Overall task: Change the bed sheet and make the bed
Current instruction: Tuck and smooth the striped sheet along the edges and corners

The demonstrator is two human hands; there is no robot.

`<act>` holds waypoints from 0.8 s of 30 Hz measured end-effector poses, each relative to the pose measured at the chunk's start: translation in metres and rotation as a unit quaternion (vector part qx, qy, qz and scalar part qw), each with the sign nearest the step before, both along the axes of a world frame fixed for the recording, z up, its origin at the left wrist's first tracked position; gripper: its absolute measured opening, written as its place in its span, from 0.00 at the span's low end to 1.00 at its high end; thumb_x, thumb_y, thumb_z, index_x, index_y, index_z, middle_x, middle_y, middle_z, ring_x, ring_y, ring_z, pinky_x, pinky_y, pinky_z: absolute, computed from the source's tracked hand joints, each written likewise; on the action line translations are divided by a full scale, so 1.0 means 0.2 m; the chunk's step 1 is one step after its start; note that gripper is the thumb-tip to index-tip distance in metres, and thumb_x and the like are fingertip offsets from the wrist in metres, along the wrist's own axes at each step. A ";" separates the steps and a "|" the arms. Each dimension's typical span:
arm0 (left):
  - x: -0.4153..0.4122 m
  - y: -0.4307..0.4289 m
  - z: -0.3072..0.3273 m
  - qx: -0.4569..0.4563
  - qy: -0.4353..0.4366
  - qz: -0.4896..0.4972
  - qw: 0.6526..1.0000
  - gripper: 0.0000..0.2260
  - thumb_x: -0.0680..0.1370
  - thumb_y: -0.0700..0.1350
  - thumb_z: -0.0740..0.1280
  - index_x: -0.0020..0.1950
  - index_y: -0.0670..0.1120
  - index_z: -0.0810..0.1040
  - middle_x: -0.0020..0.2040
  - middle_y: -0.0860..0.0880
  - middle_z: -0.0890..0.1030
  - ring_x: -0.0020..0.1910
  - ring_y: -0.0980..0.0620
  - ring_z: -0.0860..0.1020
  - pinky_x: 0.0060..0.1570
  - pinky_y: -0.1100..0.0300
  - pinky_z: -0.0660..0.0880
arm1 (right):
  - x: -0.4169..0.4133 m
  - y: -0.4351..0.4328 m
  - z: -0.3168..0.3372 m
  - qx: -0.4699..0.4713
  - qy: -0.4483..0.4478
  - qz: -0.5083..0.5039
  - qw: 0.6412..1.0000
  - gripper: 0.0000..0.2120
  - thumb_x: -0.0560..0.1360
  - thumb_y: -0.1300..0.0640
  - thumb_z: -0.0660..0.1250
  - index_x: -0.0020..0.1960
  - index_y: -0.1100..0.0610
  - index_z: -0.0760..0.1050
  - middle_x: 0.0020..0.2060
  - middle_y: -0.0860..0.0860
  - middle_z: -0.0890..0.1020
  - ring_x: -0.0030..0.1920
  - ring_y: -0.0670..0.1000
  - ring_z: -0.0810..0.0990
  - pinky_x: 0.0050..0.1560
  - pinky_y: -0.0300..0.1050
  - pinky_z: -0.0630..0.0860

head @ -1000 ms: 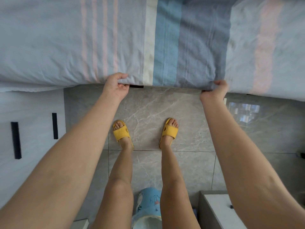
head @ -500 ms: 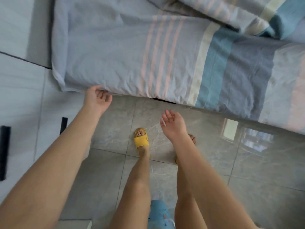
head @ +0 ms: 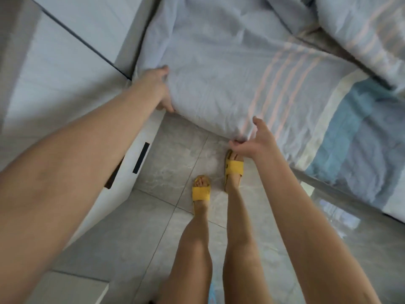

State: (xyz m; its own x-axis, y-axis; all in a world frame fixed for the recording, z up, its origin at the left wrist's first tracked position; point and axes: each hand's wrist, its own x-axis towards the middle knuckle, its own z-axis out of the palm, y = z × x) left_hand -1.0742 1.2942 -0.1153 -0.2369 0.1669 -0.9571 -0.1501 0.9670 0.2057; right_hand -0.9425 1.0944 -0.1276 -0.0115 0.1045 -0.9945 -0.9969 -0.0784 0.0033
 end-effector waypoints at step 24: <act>-0.16 -0.10 -0.27 0.211 -0.107 0.092 0.967 0.25 0.71 0.56 0.71 0.65 0.48 0.75 0.58 0.48 0.81 0.56 0.49 0.80 0.49 0.54 0.79 | 0.07 -0.02 -0.04 -0.007 0.038 0.206 0.978 0.25 0.78 0.47 0.61 0.66 0.65 0.66 0.58 0.59 0.77 0.62 0.56 0.75 0.59 0.47 0.71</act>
State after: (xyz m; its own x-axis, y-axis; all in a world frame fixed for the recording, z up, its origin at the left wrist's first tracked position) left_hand -1.1060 1.2741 -0.1684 -0.1042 0.5263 -0.8439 -0.3948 0.7569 0.5208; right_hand -0.9285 1.0903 -0.1350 -0.1244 0.0614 -0.9903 -0.8772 -0.4733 0.0808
